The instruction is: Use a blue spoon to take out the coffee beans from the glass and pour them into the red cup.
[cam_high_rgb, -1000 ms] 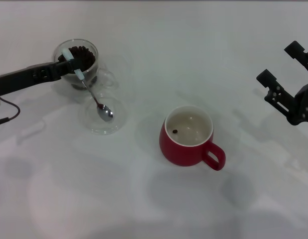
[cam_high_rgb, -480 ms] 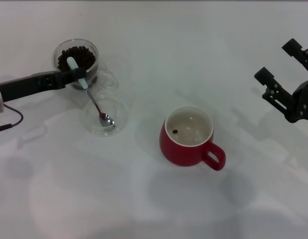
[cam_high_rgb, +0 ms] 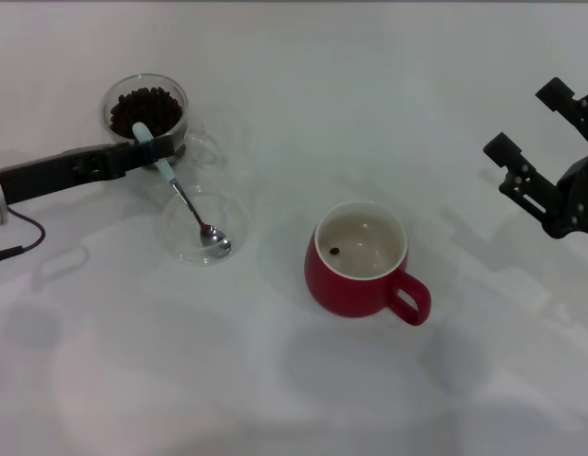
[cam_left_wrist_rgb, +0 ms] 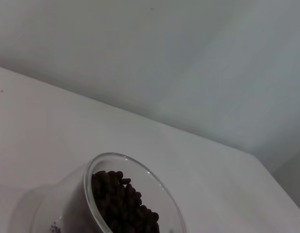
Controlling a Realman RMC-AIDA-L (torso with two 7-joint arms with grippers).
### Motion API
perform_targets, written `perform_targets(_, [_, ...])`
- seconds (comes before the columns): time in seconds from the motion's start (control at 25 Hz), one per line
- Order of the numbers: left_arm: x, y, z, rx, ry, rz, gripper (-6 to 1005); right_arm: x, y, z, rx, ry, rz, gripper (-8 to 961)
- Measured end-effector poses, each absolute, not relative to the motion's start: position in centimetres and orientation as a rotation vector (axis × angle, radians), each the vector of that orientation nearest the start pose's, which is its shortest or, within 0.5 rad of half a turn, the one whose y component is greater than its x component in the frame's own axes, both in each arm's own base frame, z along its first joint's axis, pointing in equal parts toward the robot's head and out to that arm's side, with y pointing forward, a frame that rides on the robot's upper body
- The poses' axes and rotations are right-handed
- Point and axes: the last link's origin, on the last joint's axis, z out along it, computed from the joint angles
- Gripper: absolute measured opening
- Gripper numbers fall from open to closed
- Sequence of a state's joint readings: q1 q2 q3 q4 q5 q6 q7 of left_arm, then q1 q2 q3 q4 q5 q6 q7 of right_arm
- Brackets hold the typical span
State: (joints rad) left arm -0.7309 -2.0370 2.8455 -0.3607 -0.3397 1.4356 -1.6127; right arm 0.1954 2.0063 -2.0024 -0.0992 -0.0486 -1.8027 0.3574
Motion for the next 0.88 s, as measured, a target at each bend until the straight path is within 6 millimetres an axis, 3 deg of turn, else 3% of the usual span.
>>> perform_targets(0.04, [-29.6,34.3,-1.8,-2.384,-1.405,-0.766,353,31.5,20.4,-0.1,-1.985,0.225,1.126,798])
perform_targets(0.28, [-29.6,34.2,-0.9,-2.376,-1.393,-0.813,367,31.6,20.3,-0.1,-1.988,0.228,1.124,798])
perform_targets(0.48, [-30.3,34.3,1.5,-2.325,-1.341,-0.892,379,31.6,20.2,-0.2,-1.991,0.230,1.124,798])
perform_targets(0.64, [-31.0,34.0,3.3,-2.277,-1.302,-0.930,466,31.6,20.1,-0.1,-1.991,0.230,1.124,798])
perform_targets(0.88, [-31.5,33.7,3.8,-2.259,-1.287,-0.934,484,31.7,20.1,-0.1,-1.994,0.229,1.124,798])
